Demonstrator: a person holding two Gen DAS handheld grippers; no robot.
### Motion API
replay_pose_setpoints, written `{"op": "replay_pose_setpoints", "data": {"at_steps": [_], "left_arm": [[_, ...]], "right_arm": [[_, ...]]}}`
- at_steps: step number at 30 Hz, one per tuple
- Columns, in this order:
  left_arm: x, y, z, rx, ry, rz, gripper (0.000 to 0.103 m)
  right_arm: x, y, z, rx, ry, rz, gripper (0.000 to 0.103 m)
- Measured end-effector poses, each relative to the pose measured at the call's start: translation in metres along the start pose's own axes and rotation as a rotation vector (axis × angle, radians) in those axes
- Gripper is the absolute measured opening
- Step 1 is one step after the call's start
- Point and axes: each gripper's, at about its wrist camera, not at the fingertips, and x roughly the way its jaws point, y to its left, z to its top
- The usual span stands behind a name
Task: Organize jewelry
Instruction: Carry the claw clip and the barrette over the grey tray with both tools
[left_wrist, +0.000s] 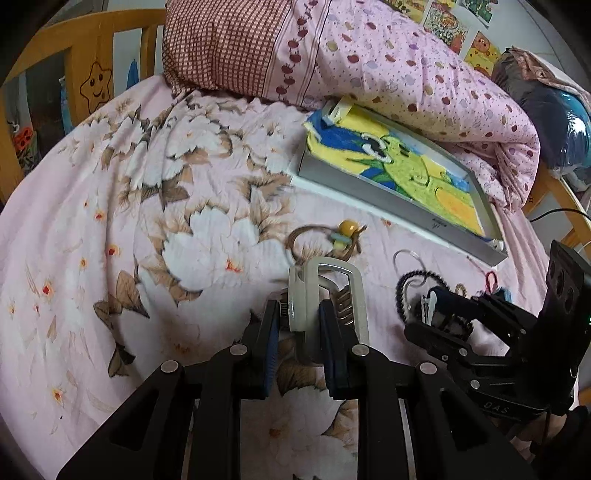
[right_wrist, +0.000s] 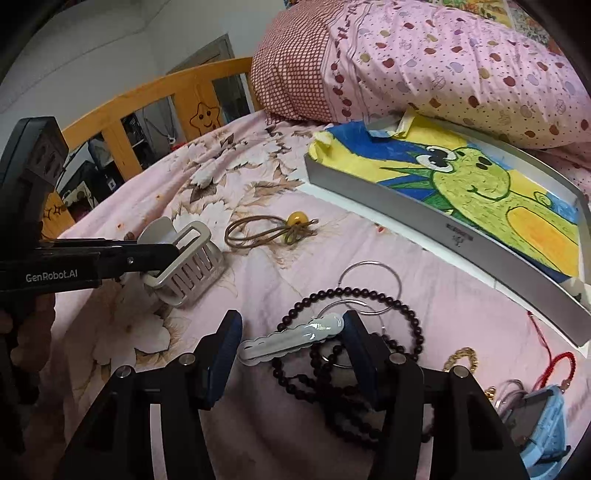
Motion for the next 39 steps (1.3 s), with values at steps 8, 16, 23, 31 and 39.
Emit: {"op": "replay_pose_setpoints", "data": {"at_steps": [8,16,23,31,39], "left_arm": [[0.0,-0.037,0.044,0.063,-0.064,-0.029,0.018],[0.035,-0.099,0.104,0.213,-0.097,-0.071,0.018],[0.1,-0.108,0.14,0.198,-0.047,-0.055,0.018],[0.148,-0.074,0.153,0.16,-0.02,0.025,0.018],[0.157,-0.056,0.129,0.179,0.009,0.087,0.017]], "right_arm": [[-0.05,-0.025,0.025,0.067,-0.148,-0.061,0.054],[-0.098,-0.101,0.042,0.196,-0.277,-0.271,0.054],[-0.095,-0.166,0.037,0.332,-0.273,-0.335,0.054],[-0.057,-0.185,0.03,0.354,-0.167,-0.317,0.054],[-0.038,-0.181,0.028,0.292,-0.059,-0.377,0.054]]}}
